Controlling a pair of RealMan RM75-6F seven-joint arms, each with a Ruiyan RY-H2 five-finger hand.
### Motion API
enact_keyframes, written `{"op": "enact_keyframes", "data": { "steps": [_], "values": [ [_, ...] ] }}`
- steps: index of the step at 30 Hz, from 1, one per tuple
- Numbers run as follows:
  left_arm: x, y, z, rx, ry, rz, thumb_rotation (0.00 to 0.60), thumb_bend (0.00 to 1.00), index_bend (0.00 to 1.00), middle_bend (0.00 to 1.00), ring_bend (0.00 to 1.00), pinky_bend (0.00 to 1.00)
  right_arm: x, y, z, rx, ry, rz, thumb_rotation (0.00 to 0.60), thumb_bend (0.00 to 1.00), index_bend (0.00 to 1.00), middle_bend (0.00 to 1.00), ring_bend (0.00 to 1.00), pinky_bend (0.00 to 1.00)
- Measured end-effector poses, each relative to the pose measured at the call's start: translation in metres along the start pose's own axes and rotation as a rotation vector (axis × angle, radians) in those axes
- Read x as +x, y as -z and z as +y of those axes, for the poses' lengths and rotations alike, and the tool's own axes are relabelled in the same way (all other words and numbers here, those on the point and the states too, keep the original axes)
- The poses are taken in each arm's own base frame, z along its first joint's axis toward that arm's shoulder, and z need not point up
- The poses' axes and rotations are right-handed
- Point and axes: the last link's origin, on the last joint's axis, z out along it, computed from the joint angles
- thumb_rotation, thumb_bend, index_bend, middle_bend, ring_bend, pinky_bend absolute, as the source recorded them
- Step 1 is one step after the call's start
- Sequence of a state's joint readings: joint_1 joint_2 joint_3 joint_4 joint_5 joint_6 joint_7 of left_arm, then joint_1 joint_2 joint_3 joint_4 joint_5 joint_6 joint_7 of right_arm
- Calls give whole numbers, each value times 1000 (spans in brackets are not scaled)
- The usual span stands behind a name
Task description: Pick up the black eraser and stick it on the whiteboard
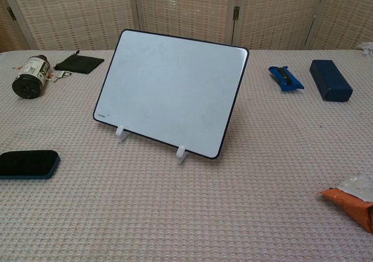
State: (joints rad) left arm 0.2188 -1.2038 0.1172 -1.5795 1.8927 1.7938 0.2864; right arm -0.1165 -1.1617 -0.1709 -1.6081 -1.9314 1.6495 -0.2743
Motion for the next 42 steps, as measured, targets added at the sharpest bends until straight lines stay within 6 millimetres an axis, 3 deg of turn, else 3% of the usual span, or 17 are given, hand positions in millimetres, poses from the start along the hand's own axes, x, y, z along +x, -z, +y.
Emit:
{"op": "enact_keyframes", "data": {
  "steps": [4,6,8,10,12,13,14,15,17,25,28,32,42],
  "values": [
    [-1,-1,1,-7,4,-4,600,203,0,27,21,58,1,1,0,0,-7,8,600,321,0,0,0,0],
    [-2,-2,2,0,1,-3,600,200,0,66,55,186,3,2,1,-9,-5,21,600,321,0,0,0,0],
    [-2,-5,4,2,4,5,600,201,0,175,131,353,3,2,2,-22,5,40,600,321,0,0,0,0],
    [-5,-11,7,-10,24,17,600,201,0,360,310,587,2,2,1,-35,14,53,600,321,0,0,0,0],
    [-9,-18,11,-28,53,13,600,201,8,646,619,855,1,1,1,-39,22,54,600,321,0,0,0,0],
    [-11,-21,12,-30,61,4,600,201,38,808,774,956,0,0,0,-40,25,52,600,321,0,0,0,0],
    [-14,-24,13,-31,64,-8,600,201,66,884,839,988,-1,-1,0,-41,28,49,600,321,0,0,0,0],
    [-16,-29,16,-33,60,-26,600,201,130,963,917,1000,-2,-3,-1,-40,32,44,600,321,0,0,0,0],
    [-21,-38,22,-44,46,-57,600,200,215,1000,981,1000,-5,-6,-2,-41,38,35,600,321,0,0,0,0],
    [-41,-90,50,-50,116,-250,600,204,319,1000,1000,1000,-17,-23,-1,-45,42,-57,600,321,0,0,0,0],
    [-44,-113,61,-39,148,-270,600,206,318,1000,1000,1000,-19,-29,0,-45,34,-83,600,321,0,0,0,0],
    [-48,-131,71,-37,122,-276,600,204,247,1000,1000,1000,-18,-33,3,-56,21,-91,600,321,0,0,0,0],
    [-65,-177,82,47,72,-321,600,239,283,1000,1000,1000,-19,-39,7,-45,-16,-149,600,321,0,0,0,0]
  ]
}}
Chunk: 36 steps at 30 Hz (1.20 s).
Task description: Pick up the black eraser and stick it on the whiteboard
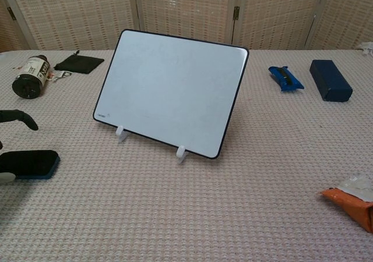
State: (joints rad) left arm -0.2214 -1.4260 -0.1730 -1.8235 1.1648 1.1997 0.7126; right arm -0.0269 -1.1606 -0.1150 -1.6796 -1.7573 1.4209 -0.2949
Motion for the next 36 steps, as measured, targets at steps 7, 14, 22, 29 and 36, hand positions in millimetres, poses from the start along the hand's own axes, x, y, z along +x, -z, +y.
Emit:
{"op": "enact_keyframes", "data": {
  "steps": [7,14,22,29,36],
  "values": [
    [-5,-19,-2,13,-22,-19,600,281,308,1000,1000,1000,0,-5,2,0,-16,-31,600,321,0,0,0,0],
    [-11,-31,-7,32,-21,-68,600,285,287,1000,1000,1000,1,-9,6,-10,-30,-43,600,321,0,0,0,0],
    [-13,-31,-6,36,-51,-109,600,285,275,1000,1000,1000,2,-8,5,-6,-37,-37,600,321,0,0,0,0],
    [-14,-32,-8,46,-58,-120,600,285,305,1000,1000,1000,1,-8,5,-5,-32,-39,600,321,0,0,0,0],
    [-18,-37,-13,57,-61,-129,600,285,371,1000,1000,1000,-1,-9,4,-7,-27,-41,600,321,0,0,0,0]
  ]
}}
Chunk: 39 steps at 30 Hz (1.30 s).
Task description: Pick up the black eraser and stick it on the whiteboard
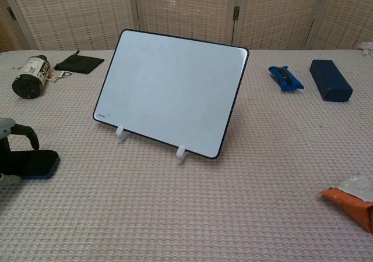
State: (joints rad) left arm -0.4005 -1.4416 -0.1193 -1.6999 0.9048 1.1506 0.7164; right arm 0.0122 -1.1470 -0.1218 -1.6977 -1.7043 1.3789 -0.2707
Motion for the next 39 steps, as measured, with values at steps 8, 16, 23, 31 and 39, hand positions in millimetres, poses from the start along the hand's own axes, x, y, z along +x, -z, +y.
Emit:
{"op": "enact_keyframes", "data": {
  "steps": [8,16,23,31,39],
  "values": [
    [-2,-3,-1,-3,7,10,600,349,525,1000,1000,1000,0,0,0,-2,0,1,600,321,0,0,0,0],
    [9,3,4,-2,26,117,600,424,600,1000,1000,1000,1,2,-1,-1,-4,10,600,320,0,0,0,0],
    [28,7,26,-116,-23,342,600,424,559,1000,1000,1000,3,4,0,-3,-18,23,600,321,0,0,0,0],
    [41,-12,76,-336,-137,670,600,421,544,1000,1000,1000,10,5,8,-30,-52,45,600,320,0,0,0,0],
    [48,-36,146,-464,-131,783,600,404,540,1000,1000,1000,16,10,16,-59,-85,68,600,321,0,0,0,0]
  ]
}}
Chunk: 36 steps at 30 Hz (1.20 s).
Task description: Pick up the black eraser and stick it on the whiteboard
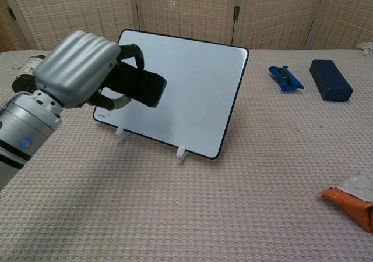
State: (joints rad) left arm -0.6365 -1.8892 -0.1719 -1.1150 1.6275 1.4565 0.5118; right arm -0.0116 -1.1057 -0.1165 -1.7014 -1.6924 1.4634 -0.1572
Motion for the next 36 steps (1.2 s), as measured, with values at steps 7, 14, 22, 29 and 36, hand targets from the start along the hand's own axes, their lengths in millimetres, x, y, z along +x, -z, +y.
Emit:
{"op": "enact_keyframes", "data": {
  "steps": [7,14,22,29,36],
  "values": [
    [-17,-27,32,-47,21,-24,600,403,540,1000,1000,1000,5,2,7,-26,-26,12,600,321,0,0,0,0],
    [-30,-44,43,-55,0,-41,600,396,529,1000,1000,1000,10,4,14,-52,-48,26,600,321,0,0,0,0],
    [-42,-52,50,-39,-11,-70,600,339,465,1000,1000,1000,11,3,17,-61,-56,22,600,321,0,0,0,0],
    [-45,-54,57,-35,-18,-69,600,262,299,1000,1000,1000,12,4,18,-68,-60,24,600,320,0,0,0,0],
    [-41,-51,56,-35,-19,-60,600,223,211,1000,1000,1000,12,6,16,-60,-57,27,600,321,0,0,0,0]
  ]
}}
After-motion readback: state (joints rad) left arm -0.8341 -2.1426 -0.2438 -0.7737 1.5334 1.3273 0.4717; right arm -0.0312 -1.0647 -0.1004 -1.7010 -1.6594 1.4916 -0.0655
